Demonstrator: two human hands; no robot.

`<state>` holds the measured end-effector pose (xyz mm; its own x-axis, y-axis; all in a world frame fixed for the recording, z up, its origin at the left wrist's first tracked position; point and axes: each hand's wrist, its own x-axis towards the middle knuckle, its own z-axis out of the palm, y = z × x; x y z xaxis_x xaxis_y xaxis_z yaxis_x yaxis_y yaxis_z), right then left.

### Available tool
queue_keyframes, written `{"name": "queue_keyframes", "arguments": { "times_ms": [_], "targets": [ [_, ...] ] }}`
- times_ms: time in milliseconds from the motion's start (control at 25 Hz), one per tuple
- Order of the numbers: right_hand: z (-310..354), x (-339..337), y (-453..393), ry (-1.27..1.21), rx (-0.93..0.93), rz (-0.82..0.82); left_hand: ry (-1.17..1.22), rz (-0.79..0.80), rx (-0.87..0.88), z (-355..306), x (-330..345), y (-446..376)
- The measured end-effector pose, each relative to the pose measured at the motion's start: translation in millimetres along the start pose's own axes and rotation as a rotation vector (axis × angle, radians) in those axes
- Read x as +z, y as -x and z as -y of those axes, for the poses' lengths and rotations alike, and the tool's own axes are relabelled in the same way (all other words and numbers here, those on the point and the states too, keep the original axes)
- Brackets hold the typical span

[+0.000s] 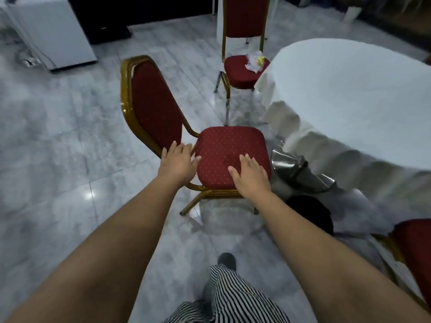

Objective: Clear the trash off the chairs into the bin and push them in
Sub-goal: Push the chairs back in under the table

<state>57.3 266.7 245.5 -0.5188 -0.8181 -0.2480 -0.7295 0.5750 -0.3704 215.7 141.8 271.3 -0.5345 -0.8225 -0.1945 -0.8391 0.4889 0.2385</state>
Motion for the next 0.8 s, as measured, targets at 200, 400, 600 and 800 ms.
{"name": "queue_keyframes", "arguments": {
  "times_ms": [200, 400, 600, 800],
  "targets": [
    [83.6, 4.2, -52.2, -0.017, -0.064, -0.110, -0.096, -0.155, 0.054, 54.8, -49.1, -46.7],
    [164.1, 12.3, -114.8, -0.068, -0.063, -0.150, -0.254, -0.197, 0.165, 117.3, -97.3, -112.9],
    [232.9, 19.0, -155.8, -0.105, -0.070, -0.207, -0.225, -0.159, 0.181, 175.6, -130.3, -164.1],
    [317.5, 29.0, -184.8, -0.171, 0.038, -0.320, -0.229, -0.124, 0.396, 219.5, -153.3, -215.9]
  ]
}}
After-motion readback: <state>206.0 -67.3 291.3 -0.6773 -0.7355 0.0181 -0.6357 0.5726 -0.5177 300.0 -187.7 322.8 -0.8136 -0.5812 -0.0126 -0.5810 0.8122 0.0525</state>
